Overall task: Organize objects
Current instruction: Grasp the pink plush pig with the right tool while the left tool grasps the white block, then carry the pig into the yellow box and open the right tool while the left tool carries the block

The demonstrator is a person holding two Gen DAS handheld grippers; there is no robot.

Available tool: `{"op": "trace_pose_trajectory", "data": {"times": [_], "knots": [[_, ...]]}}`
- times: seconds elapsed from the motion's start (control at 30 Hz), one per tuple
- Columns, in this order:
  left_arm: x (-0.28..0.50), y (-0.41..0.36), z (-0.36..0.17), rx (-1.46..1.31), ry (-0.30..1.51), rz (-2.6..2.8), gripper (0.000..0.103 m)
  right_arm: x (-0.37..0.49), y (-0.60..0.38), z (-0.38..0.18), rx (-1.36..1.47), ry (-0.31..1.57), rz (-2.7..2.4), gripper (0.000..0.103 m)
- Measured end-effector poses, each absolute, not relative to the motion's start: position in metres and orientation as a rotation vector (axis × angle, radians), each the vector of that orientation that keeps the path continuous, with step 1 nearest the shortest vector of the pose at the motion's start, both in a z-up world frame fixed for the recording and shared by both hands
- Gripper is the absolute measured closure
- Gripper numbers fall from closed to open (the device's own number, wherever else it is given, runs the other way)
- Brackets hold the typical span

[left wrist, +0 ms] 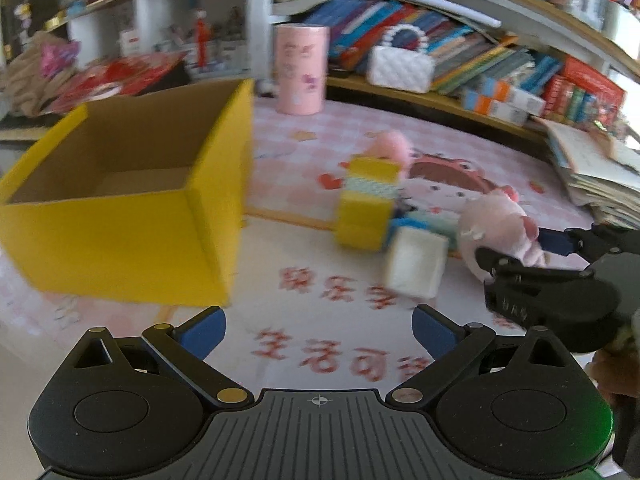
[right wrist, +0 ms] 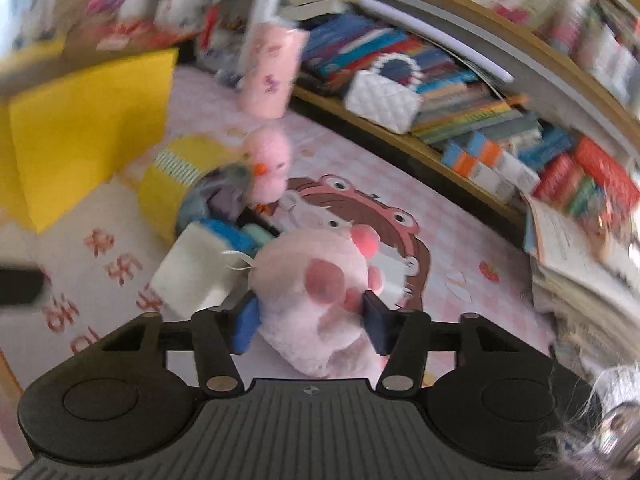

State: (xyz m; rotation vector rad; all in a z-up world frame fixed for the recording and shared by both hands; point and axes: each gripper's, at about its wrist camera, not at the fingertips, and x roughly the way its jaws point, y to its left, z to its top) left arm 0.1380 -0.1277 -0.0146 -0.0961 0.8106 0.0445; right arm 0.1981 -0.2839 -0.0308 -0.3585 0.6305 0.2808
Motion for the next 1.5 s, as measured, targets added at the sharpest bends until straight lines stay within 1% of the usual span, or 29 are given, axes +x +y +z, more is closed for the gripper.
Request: {"op": "trace_pose_trajectory", "data": {"times": [0.07,0.13,0.2,0.3,0.43,0.6,0.63,0.67,0.73,0.83,1.13,1.5], "knots": [[0.146,-0.141,-0.017,-0.077,0.811,-0.004,0.014,0.198,-0.305,-0.018,-0.211,0.654,0.265,0.057],[0.156,-0.156,-0.021,-0.037,0.816,-0.043,0.031,0.195,-0.324,-0.008,-0.108,0.667,0.227,0.057],[0.167,-0.169,-0.025,-0.002,0.820,-0.060,0.038,0.189,-0.341,0.001,-0.033,0.666,0.195,0.057],[0.181,-0.184,-0.031,0.037,0.808,-0.062,0.040,0.178,-0.359,0.010,0.031,0.666,0.180,0.056],[0.199,-0.196,-0.041,0.054,0.820,-0.050,0.048,0.163,-0.365,0.014,0.065,0.669,0.195,0.056],[0.213,-0.203,-0.052,0.078,0.828,-0.027,0.050,0.148,-0.360,0.014,0.036,0.678,0.232,0.056],[0.215,-0.202,-0.054,0.080,0.830,-0.024,0.056,0.147,-0.360,0.014,0.027,0.676,0.233,0.056],[0.217,-0.202,-0.056,0.077,0.836,-0.021,0.060,0.145,-0.359,0.014,0.015,0.674,0.229,0.056],[0.214,-0.199,-0.055,0.069,0.827,-0.034,0.064,0.143,-0.358,0.014,0.000,0.672,0.218,0.056],[0.204,-0.190,-0.048,0.021,0.827,-0.073,0.067,0.140,-0.357,0.013,0.009,0.679,0.203,0.056],[0.144,-0.147,-0.018,-0.124,0.811,-0.171,0.068,0.130,-0.327,0.011,0.039,0.723,0.186,0.056],[0.087,-0.038,-0.010,-0.195,0.784,-0.049,0.068,0.098,-0.230,0.010,0.034,0.761,0.300,0.056]]}}
